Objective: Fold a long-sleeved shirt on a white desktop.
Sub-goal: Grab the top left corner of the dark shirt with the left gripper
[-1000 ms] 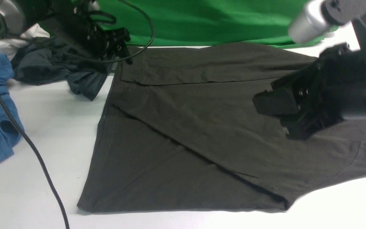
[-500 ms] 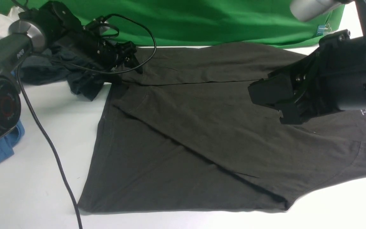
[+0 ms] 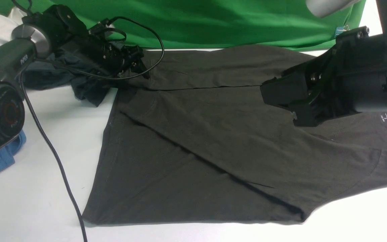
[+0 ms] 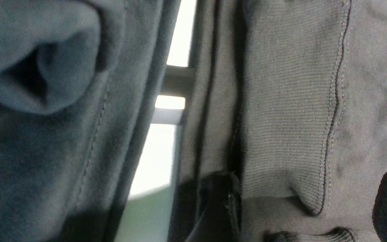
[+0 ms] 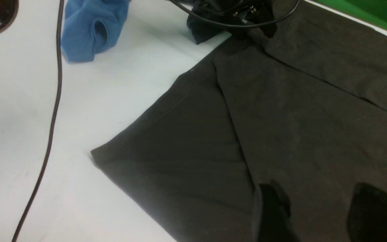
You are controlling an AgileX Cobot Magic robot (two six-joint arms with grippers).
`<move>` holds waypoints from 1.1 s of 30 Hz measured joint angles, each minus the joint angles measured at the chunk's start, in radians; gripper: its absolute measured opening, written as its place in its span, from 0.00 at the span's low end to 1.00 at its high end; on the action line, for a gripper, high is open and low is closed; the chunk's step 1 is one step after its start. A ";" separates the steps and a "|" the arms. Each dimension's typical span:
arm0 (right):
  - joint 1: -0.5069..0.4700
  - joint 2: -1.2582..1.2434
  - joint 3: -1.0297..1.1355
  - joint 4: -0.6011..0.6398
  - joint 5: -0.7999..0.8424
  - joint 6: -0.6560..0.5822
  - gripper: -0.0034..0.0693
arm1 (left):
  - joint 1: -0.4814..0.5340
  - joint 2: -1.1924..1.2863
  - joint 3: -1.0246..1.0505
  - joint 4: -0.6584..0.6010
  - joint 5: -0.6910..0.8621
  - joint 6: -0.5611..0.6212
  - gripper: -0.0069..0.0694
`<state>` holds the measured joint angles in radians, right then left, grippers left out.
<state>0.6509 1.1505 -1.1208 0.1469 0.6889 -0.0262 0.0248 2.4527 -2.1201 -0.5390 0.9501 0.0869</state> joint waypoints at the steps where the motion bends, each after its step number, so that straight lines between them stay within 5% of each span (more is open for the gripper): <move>1: 0.000 0.000 0.000 0.000 0.000 0.000 0.52 | 0.000 0.001 0.000 0.000 0.000 -0.003 0.85; 18: 0.000 0.000 0.000 0.000 0.023 -0.003 0.52 | 0.000 0.010 0.000 -0.041 -0.064 0.009 0.78; 33: 0.000 0.000 0.000 0.000 0.023 -0.003 0.52 | 0.000 0.012 0.000 -0.025 -0.067 0.009 0.15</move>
<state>0.6509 1.1505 -1.1208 0.1469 0.7124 -0.0289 0.0248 2.4646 -2.1201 -0.5635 0.8830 0.0962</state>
